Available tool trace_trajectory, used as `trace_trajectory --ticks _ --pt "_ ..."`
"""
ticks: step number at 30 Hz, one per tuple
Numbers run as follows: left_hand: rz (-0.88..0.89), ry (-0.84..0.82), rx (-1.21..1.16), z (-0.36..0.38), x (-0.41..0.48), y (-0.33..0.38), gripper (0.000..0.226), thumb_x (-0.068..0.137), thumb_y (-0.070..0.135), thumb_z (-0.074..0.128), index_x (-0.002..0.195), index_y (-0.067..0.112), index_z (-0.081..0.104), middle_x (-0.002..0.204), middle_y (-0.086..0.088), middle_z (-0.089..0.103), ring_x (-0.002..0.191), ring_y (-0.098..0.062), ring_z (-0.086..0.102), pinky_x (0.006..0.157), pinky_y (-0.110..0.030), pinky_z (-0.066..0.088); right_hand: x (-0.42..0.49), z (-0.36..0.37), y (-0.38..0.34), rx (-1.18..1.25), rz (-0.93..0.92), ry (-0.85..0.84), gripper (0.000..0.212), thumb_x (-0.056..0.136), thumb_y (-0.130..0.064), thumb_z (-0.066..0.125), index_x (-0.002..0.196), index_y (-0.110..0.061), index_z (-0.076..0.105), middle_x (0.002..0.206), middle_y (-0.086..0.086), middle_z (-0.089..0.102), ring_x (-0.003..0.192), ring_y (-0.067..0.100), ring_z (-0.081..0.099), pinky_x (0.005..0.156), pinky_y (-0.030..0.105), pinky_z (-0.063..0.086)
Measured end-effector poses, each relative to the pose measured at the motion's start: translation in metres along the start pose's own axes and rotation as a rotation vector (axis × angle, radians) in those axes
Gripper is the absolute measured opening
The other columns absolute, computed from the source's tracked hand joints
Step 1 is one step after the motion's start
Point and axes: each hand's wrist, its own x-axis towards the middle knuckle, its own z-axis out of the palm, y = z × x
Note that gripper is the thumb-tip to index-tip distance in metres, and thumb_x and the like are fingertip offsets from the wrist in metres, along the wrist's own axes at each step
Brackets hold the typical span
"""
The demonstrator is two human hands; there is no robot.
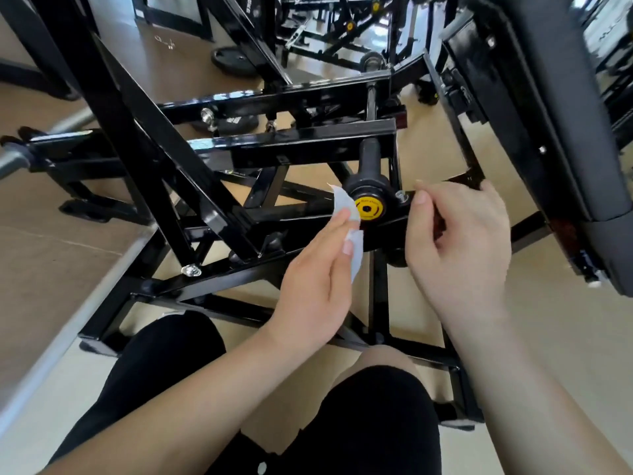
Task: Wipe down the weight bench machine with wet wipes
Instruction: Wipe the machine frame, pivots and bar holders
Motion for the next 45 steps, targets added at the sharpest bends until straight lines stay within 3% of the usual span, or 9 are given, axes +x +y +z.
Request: trace_trajectory --ticks 6,13,19,24,27,31,34,39,45 --pt "-0.129 -0.036 -0.161 0.010 -0.018 0.010 0.030 0.111 0.016 0.041 0.125 0.025 0.065 0.115 0.019 0.069 0.116 -0.001 0.062 0.093 -0.014 0.046 -0.065 0.013 -0.022 0.383 0.343 -0.322 0.036 0.105 -0.027 0.056 0.141 -0.024 0.059 0.139 -0.014 0.058 0.130 0.001 0.053 0.102 0.024 0.050" --pt "-0.241 -0.101 -0.251 0.015 0.005 0.006 0.017 0.103 0.015 0.060 0.107 0.024 0.074 0.106 0.007 0.073 0.099 -0.016 0.070 0.081 -0.035 0.058 -0.064 -0.005 -0.003 0.686 0.818 -0.355 0.011 0.096 -0.024 0.074 0.087 -0.019 0.077 0.079 -0.003 0.074 0.070 0.007 0.066 0.063 0.018 0.049" --pt "-0.302 -0.056 -0.222 -0.005 0.028 0.001 0.019 0.100 0.018 0.062 0.098 0.030 0.076 0.087 0.008 0.073 0.080 -0.014 0.070 0.077 -0.039 0.061 -0.046 -0.026 -0.022 0.458 0.947 0.095 0.024 0.096 -0.026 0.065 0.078 -0.014 0.057 0.055 -0.015 0.049 0.050 0.002 0.043 0.051 0.016 0.038" --pt "-0.156 0.146 -0.134 -0.025 0.045 -0.009 0.018 0.102 0.016 0.058 0.107 0.029 0.070 0.100 0.012 0.070 0.092 -0.008 0.067 0.082 -0.031 0.058 -0.020 -0.018 -0.028 0.046 0.558 0.475 0.016 0.098 -0.017 0.061 0.088 -0.016 0.048 0.091 0.000 0.052 0.082 0.011 0.050 0.078 0.015 0.039" --pt "-0.058 0.098 -0.095 -0.023 0.051 -0.010 0.022 0.100 0.011 0.059 0.115 0.026 0.065 0.112 0.014 0.061 0.099 -0.005 0.062 0.079 -0.024 0.054 -0.019 0.027 -0.018 0.008 0.344 0.352 0.004 0.097 -0.005 0.062 0.097 -0.007 0.058 0.120 0.010 0.063 0.116 0.029 0.060 0.100 0.024 0.043" --pt "-0.053 0.031 -0.093 -0.027 0.057 -0.019 0.030 0.100 0.016 0.059 0.130 0.020 0.061 0.124 0.010 0.056 0.109 -0.003 0.060 0.087 -0.029 0.054 -0.033 0.062 -0.006 0.004 0.225 0.199 0.017 0.101 -0.001 0.053 0.116 -0.008 0.057 0.158 0.017 0.044 0.154 0.031 0.031 0.123 0.043 0.031" --pt "-0.012 -0.042 0.030 -0.030 0.060 -0.027 0.043 0.102 0.030 0.054 0.144 0.021 0.051 0.148 0.010 0.046 0.139 -0.006 0.043 0.115 -0.035 0.042 -0.033 0.053 0.003 -0.165 0.142 0.093 0.053 0.094 0.002 0.057 0.146 0.001 0.046 0.161 0.021 0.038 0.156 0.035 0.024 0.124 0.061 0.020" --pt "-0.010 -0.372 0.224 -0.019 0.061 -0.058 0.068 0.108 0.054 0.017 0.165 0.022 -0.002 0.172 0.007 -0.011 0.155 -0.002 -0.018 0.129 -0.034 -0.004 -0.023 0.048 0.027 -0.544 0.034 -0.010 0.063 0.108 -0.037 0.036 0.159 -0.001 0.031 0.170 0.020 0.015 0.159 0.033 0.007 0.126 0.056 -0.005" --pt "0.110 -0.450 0.374 -0.008 0.052 -0.099 0.070 0.108 0.057 0.012 0.165 0.020 -0.003 0.173 0.005 -0.009 0.155 -0.004 -0.017 0.129 -0.039 0.000 -0.046 0.084 0.033 -0.504 0.009 -0.029 0.075 0.106 -0.043 0.036 0.158 0.008 0.019 0.165 0.032 0.010 0.156 0.035 -0.018 0.123 0.060 -0.010"
